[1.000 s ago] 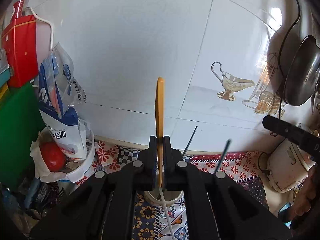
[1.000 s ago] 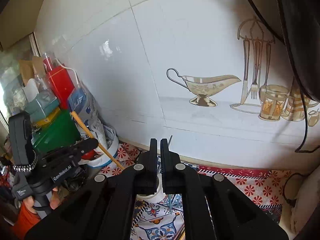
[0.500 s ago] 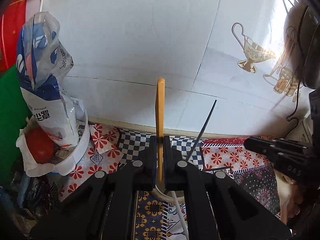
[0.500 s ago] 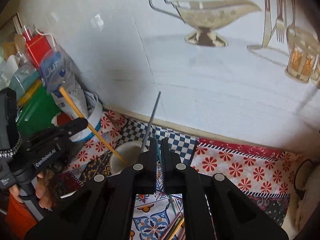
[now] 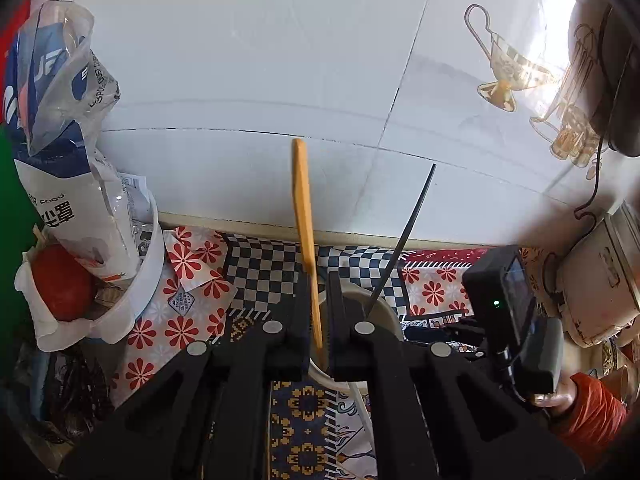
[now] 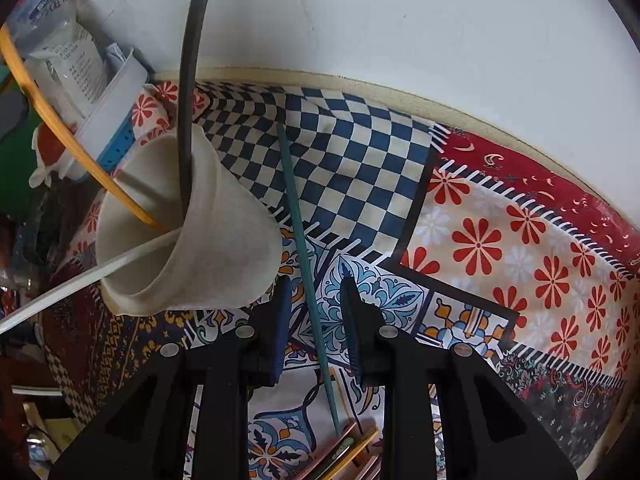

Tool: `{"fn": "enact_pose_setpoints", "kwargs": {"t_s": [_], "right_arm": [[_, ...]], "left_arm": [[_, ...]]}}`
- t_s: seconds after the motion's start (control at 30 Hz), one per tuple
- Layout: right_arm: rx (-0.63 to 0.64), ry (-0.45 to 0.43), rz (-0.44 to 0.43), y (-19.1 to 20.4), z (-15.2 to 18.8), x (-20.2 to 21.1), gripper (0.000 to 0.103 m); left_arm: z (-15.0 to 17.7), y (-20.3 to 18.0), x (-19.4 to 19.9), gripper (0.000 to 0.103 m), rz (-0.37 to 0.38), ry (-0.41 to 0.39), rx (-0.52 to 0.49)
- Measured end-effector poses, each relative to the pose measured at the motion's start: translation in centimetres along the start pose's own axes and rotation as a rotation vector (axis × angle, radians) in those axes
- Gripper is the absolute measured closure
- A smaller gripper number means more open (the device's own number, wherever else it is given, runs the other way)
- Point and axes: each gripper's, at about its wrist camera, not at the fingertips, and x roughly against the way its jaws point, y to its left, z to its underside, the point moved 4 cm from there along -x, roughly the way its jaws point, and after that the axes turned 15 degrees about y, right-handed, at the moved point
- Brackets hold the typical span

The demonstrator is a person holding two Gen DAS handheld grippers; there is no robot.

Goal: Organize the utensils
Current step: 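Drop the yellow chopstick into the white cup with the left tool while the right carries the teal stick, then carry the teal stick above the white cup with the right tool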

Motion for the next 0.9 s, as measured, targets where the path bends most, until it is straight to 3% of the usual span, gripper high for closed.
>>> {"fn": "enact_pose_setpoints", "kwargs": {"t_s": [0.17,0.4,0.57,0.9], "right_arm": [[0.037,0.024,0.025,0.8,-0.7,-1.7,0.082],[0.056,0.013,0.055,1.6,-1.5,-2.6,0.095],[0.036,0.004,0.042,1.6,-1.9,-2.8,0.097],[-0.030,-0.055,-0.009,-0.2,1.4,0.7,0.098]], "left_arm": [[0.1,0.3,-0.2,0.099,0.005,0.009,-0.005],[0.2,0.5,0.5,0.098,0.013,0.005,-0.004],[0.5,0.5,1.2,0.098,0.005,-0.004,-0.002],[1.6,0.2,2.1,0.098,-0.003,-0.007,0.004]]}}
